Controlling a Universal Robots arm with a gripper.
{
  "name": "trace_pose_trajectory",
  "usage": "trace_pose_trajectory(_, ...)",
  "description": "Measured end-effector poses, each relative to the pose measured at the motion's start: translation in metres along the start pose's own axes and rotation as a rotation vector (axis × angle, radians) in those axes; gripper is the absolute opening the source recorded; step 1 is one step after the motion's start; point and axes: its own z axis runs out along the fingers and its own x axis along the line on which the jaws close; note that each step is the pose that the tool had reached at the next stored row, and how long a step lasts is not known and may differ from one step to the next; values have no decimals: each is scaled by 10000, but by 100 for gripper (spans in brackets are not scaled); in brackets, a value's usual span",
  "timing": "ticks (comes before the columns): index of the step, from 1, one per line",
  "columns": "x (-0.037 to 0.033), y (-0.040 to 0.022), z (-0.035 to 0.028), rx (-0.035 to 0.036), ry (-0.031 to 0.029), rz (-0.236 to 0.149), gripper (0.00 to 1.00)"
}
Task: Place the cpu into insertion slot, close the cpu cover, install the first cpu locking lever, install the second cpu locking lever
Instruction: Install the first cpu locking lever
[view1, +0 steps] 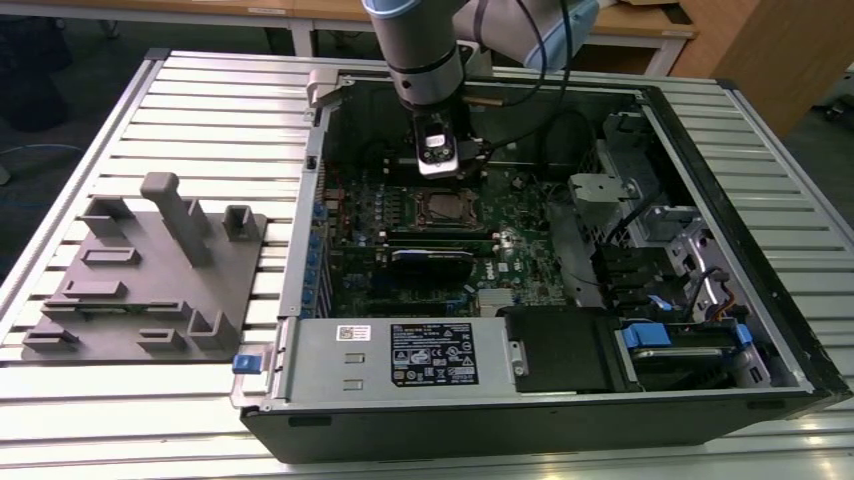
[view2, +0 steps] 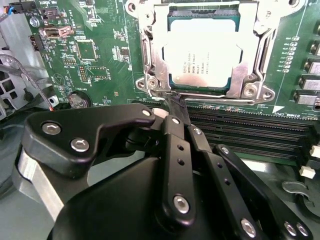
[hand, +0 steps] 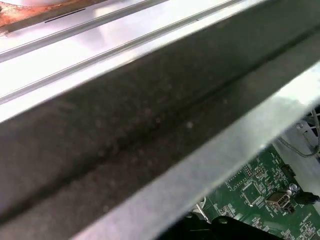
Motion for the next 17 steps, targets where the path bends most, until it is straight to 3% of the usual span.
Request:
trace_pose_trajectory(10,1,-2,6,-22,13,8,10)
trace_pose_trajectory(17,-22,22,-92,-21,12,8,10)
